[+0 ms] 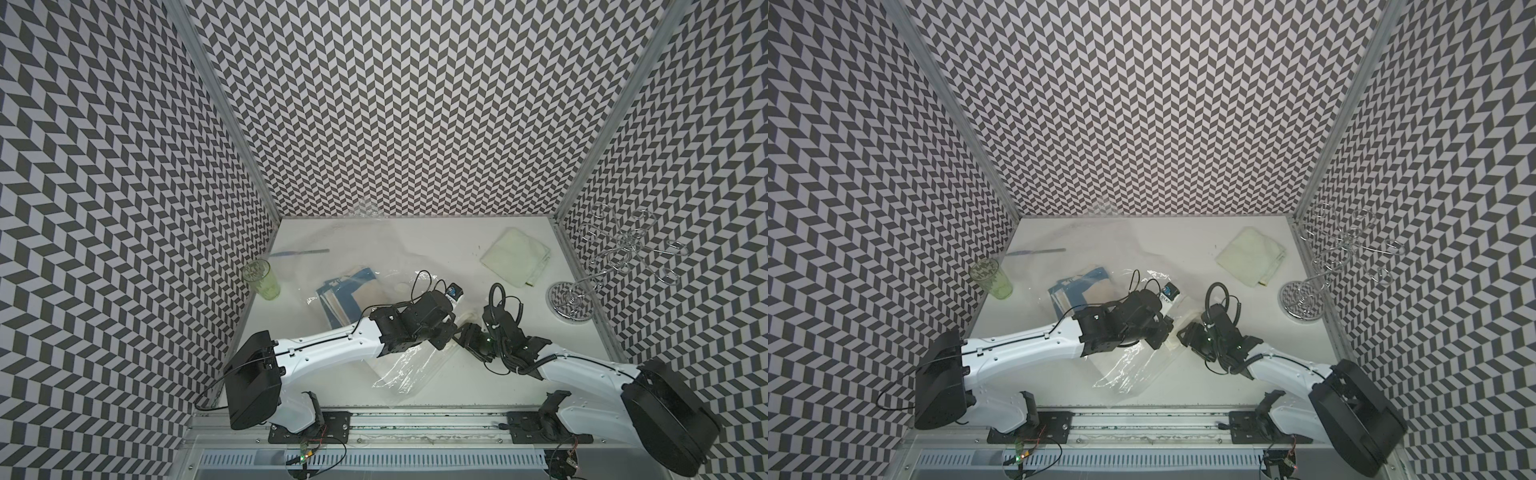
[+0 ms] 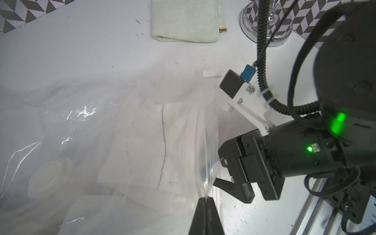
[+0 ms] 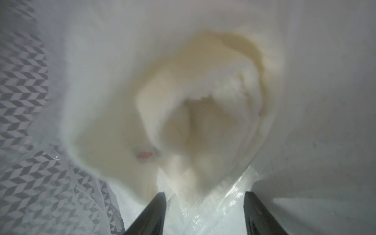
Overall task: Place the folded towel into the vacuum bag
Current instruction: Place the towel in the vacuum bag.
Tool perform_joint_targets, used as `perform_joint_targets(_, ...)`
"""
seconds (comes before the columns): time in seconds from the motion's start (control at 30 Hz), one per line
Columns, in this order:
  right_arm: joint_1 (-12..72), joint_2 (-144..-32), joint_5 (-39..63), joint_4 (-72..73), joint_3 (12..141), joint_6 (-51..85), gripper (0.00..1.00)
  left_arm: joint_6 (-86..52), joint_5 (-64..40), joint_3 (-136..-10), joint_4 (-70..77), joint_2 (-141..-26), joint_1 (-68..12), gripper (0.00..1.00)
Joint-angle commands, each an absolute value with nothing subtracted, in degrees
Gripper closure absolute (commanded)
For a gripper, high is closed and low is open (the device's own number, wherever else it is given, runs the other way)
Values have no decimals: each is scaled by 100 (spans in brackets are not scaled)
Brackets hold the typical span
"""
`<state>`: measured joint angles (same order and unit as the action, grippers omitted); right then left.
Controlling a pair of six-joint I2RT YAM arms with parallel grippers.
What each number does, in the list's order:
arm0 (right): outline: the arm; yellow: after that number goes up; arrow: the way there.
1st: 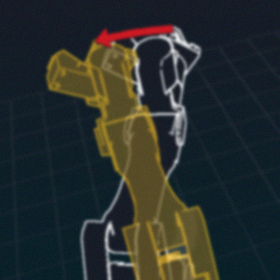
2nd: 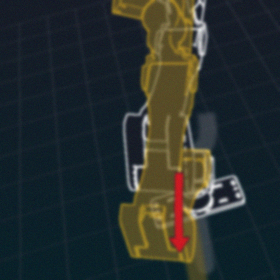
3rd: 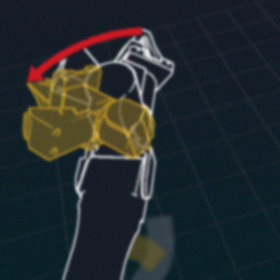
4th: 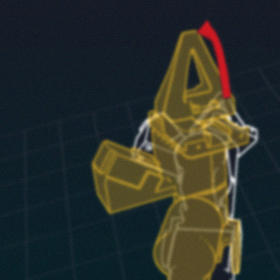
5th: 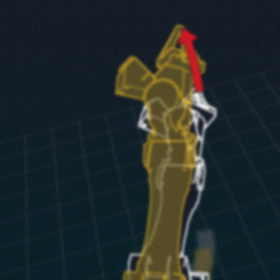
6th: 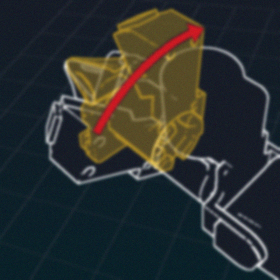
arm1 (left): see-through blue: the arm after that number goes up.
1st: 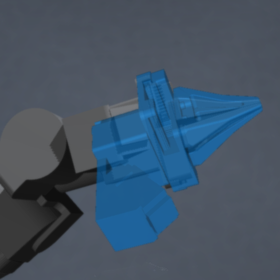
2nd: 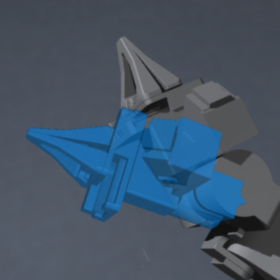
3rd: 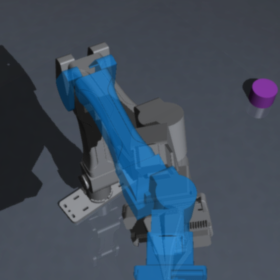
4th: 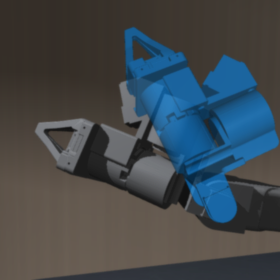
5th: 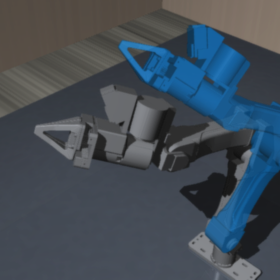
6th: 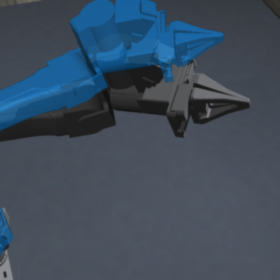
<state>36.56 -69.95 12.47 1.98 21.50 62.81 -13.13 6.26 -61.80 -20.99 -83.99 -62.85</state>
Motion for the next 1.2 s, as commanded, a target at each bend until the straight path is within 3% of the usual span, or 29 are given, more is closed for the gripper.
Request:
perform_joint_targets(0.0, 3653, -6873, 1173, 580, 2286, 6266, 44, -1332, 510, -6192, -1832, -8332, -6311, 100)
perform_joint_targets(0.2, 3639, -6385, 808, 548, 2156, 6361, 36, -1331, 493, -6231, -1833, -8359, -6314, 100)
perform_joint_targets(0.6, 3636, -7423, 946, 1017, 2214, 6604, 29, -1315, 471, -6352, -1853, -8507, -6343, 100)
perform_joint_targets(0.67, 3639, -7568, 881, 1172, 2223, 6631, 36, -1310, 449, -6399, -1815, -8550, -6354, 100)
perform_joint_targets(0.8, 3657, -7751, 751, 2082, 2164, 6561, 66, -1257, 366, -6510, -1787, -8656, -6377, 100)
perform_joint_targets(0.87, 3657, -7838, 579, 2576, 2186, 6249, 75, -1225, 312, -6557, -1784, -8725, -6380, 100)
perform_joint_targets(1.03, 3663, -8282, 242, 3251, 2354, 5701, 81, -1112, 273, -6668, -1793, -8827, -6381, 100)
perform_joint_targets(1.17, 3657, -8948, 564, 4173, 2438, 5480, 83, -977, 238, -6851, -1784, -9025, -6368, 100)
